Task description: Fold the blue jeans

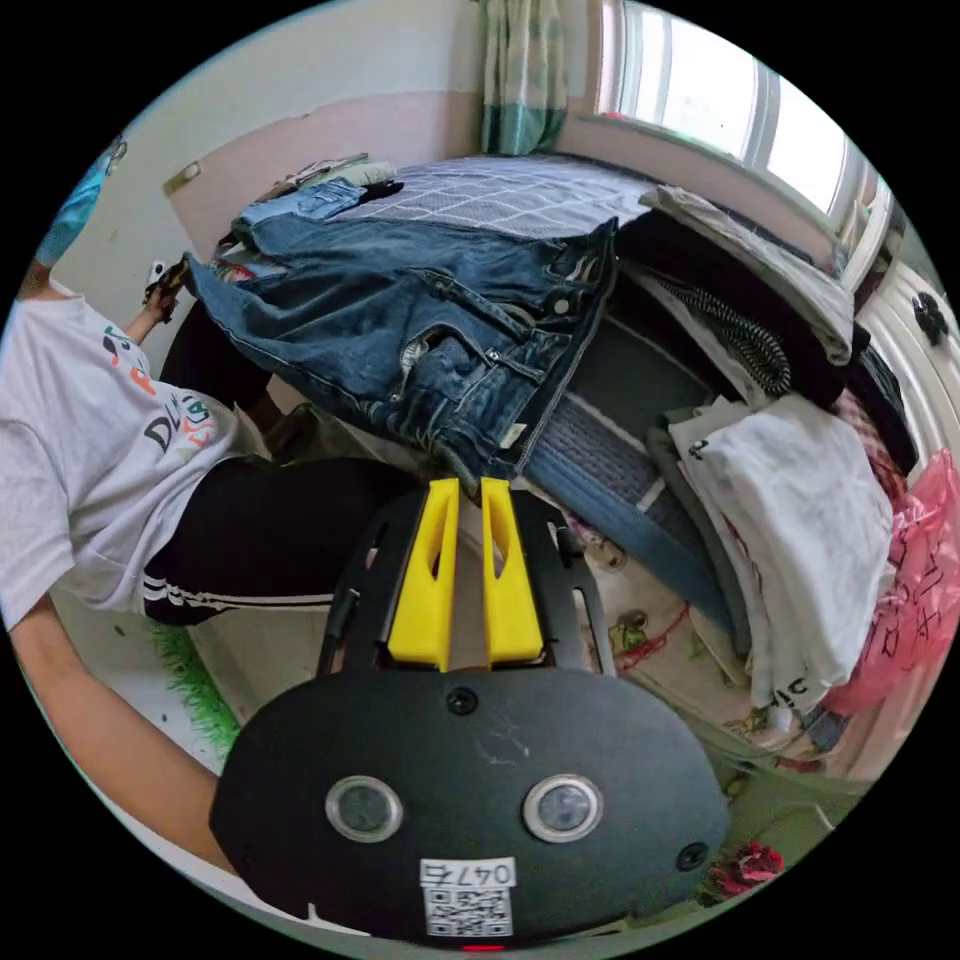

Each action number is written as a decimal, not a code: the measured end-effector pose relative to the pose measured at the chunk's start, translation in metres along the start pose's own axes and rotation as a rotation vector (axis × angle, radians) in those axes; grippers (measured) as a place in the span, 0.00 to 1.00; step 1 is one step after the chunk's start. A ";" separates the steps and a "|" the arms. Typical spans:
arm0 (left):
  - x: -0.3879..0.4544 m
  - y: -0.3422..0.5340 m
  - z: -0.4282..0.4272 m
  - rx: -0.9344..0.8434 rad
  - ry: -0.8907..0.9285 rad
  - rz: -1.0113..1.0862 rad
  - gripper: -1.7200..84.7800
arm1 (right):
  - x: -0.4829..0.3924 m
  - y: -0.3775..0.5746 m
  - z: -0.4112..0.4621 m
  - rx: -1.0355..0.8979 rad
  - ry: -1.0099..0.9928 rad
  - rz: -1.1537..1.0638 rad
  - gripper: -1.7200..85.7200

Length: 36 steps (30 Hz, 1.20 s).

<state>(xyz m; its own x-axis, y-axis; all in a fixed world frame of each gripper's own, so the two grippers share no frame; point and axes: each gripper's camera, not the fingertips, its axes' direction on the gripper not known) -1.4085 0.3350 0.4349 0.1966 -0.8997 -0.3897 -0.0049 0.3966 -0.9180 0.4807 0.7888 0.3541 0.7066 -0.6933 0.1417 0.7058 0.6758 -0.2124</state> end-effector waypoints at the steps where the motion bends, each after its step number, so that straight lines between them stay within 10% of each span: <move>1: -0.002 0.003 -0.004 0.020 0.009 -0.002 0.09 | 0.004 0.001 -0.001 -0.031 -0.020 0.019 0.03; 7: -0.004 0.016 -0.046 0.087 -0.069 -0.054 0.10 | -0.004 -0.028 -0.033 0.147 0.059 0.024 0.02; 16: -0.008 0.022 -0.066 0.103 -0.137 -0.117 0.08 | -0.165 -0.245 0.055 0.332 -0.331 -0.646 0.03; 21: -0.031 0.050 -0.083 0.334 -0.072 -0.213 0.09 | -0.280 -0.342 0.121 0.247 -0.476 -0.898 0.03; 26: -0.055 0.050 -0.040 0.198 -0.101 -0.326 0.13 | -0.373 -0.419 0.167 0.118 -0.570 -1.061 0.04; 36: -0.052 -0.117 0.116 -0.014 -0.230 -0.130 0.13 | -0.267 -0.439 0.157 0.376 -0.246 -0.639 0.03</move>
<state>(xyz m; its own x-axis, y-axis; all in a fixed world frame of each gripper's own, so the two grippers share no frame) -1.3047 0.3562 0.5706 0.4137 -0.8774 -0.2429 0.0218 0.2763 -0.9608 -0.0099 0.7159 0.5610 0.1174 -0.9309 0.3459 0.9188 0.2340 0.3180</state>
